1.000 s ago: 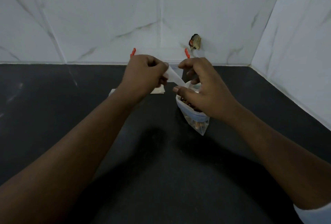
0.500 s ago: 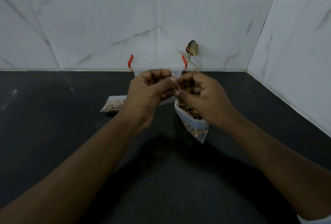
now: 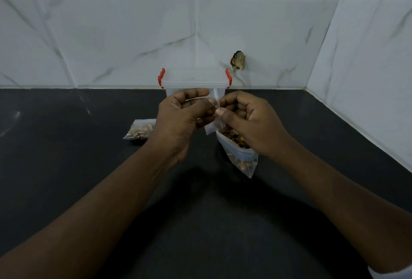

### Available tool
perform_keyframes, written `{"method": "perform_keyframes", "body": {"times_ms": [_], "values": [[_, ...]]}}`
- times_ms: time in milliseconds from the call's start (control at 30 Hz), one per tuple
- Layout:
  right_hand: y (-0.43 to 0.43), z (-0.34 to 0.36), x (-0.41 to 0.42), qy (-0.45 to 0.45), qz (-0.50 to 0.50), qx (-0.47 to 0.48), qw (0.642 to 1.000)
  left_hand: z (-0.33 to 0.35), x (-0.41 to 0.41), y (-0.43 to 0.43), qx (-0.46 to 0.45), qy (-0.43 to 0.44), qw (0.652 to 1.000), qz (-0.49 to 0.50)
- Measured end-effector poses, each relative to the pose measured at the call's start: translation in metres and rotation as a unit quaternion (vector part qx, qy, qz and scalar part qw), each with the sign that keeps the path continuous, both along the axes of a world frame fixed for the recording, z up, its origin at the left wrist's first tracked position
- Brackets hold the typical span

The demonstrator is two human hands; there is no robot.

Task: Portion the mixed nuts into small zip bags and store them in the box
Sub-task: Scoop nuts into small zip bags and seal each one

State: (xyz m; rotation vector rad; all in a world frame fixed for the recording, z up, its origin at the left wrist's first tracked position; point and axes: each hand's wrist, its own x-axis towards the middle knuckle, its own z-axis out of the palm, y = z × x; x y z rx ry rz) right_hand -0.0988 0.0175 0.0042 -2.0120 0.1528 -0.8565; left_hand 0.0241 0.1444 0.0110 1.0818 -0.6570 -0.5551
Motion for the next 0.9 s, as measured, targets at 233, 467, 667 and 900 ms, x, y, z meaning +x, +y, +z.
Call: {"method": "perform_keyframes", "body": {"times_ms": [233,467,667,900], "values": [[-0.0005,-0.0001,-0.0013,0.006,-0.016,-0.032,0.999,-0.0017,-0.0011,0.0001,0.002,-0.015,1.0,0.0],[-0.0001,-0.0011,-0.002,0.017,-0.027,-0.053,0.998,-0.0018,-0.0021,0.0007,0.002,-0.006,1.0,-0.005],[-0.0008,-0.0002,-0.0022,0.02,-0.031,-0.068,0.997,-0.0026,-0.0009,0.0002,0.001,-0.007,1.0,-0.003],[0.0005,0.0004,-0.0026,0.017,-0.034,-0.088,0.995,-0.0011,-0.0024,0.0013,0.004,-0.009,1.0,-0.004]]}}
